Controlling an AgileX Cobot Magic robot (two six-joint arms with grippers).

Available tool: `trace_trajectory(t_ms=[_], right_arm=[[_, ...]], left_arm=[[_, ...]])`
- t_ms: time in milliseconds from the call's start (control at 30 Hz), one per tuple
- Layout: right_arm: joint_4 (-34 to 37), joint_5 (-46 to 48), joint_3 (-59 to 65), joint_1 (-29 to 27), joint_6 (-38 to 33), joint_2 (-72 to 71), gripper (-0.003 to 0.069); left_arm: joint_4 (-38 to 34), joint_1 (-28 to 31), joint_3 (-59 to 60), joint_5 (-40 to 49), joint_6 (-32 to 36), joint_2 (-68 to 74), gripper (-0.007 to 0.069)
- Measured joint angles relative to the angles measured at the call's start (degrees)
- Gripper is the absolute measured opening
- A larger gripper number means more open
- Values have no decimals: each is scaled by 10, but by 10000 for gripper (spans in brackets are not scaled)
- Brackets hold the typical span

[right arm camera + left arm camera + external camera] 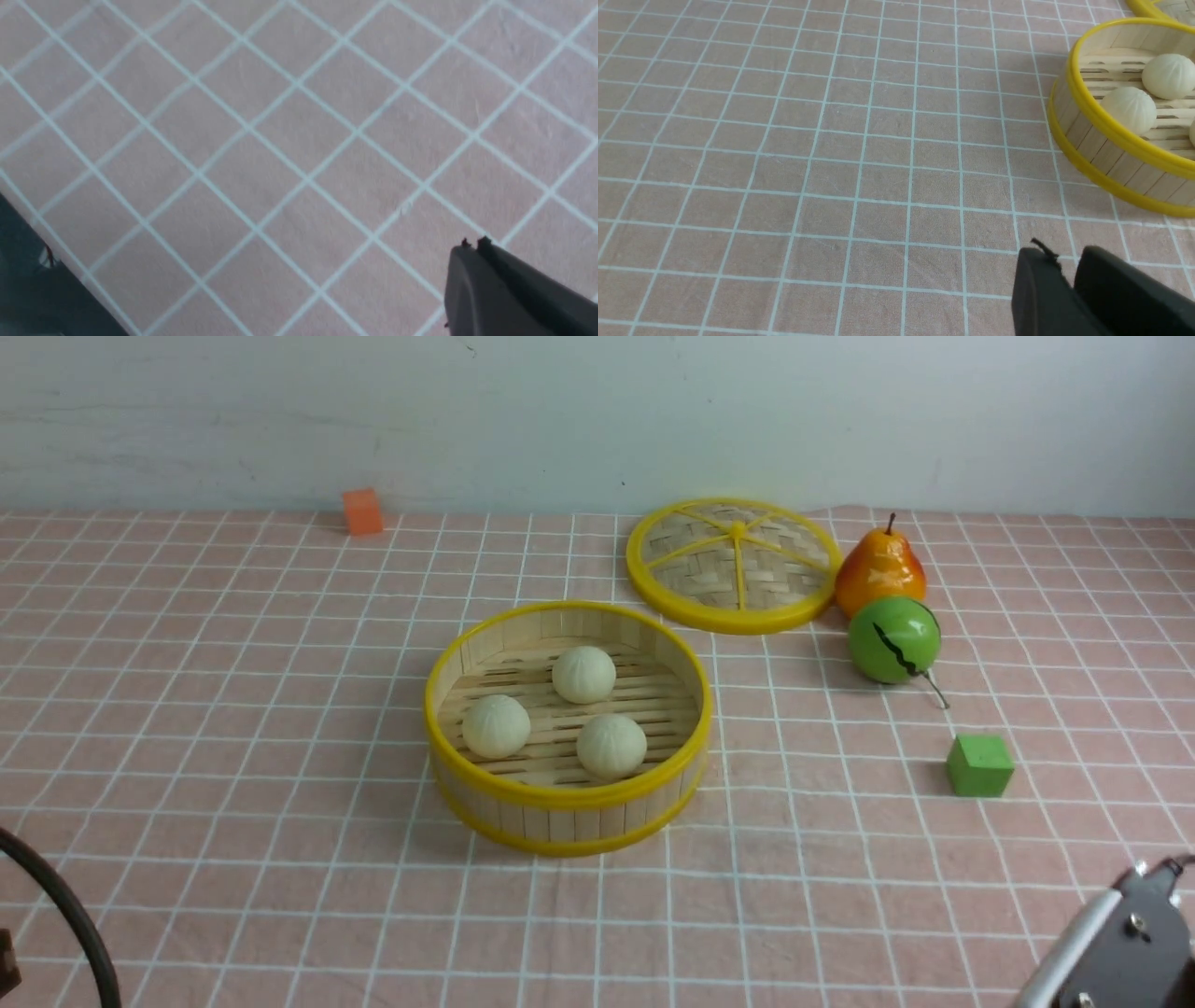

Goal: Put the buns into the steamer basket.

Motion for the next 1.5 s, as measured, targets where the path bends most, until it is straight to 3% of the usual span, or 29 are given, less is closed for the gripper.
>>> trace_trajectory(t_ms=[133, 300, 367, 433, 567, 700, 1500], right_arm=[[-42, -27, 44, 0, 5, -43, -18], [-133, -173, 162, -39, 52, -177, -16], [-140, -207, 213, -95, 65, -248, -16], [-133, -171, 230, -181, 87, -362, -16], [-126, -86, 230, -296, 101, -476, -16], [-126, -76, 228, -342, 101, -488, -16], [-119, -69, 227, -348, 101, -488, -4]], left_arm=[[0, 0, 0, 0, 0, 0, 122], [0, 0, 0, 0, 0, 0, 126], [0, 0, 0, 2, 0, 0, 127], [0, 0, 0, 5, 0, 0, 127], [0, 0, 0, 11, 0, 0, 128], [1, 0, 0, 16, 0, 0, 131], [4, 0, 15, 8, 0, -13, 155]])
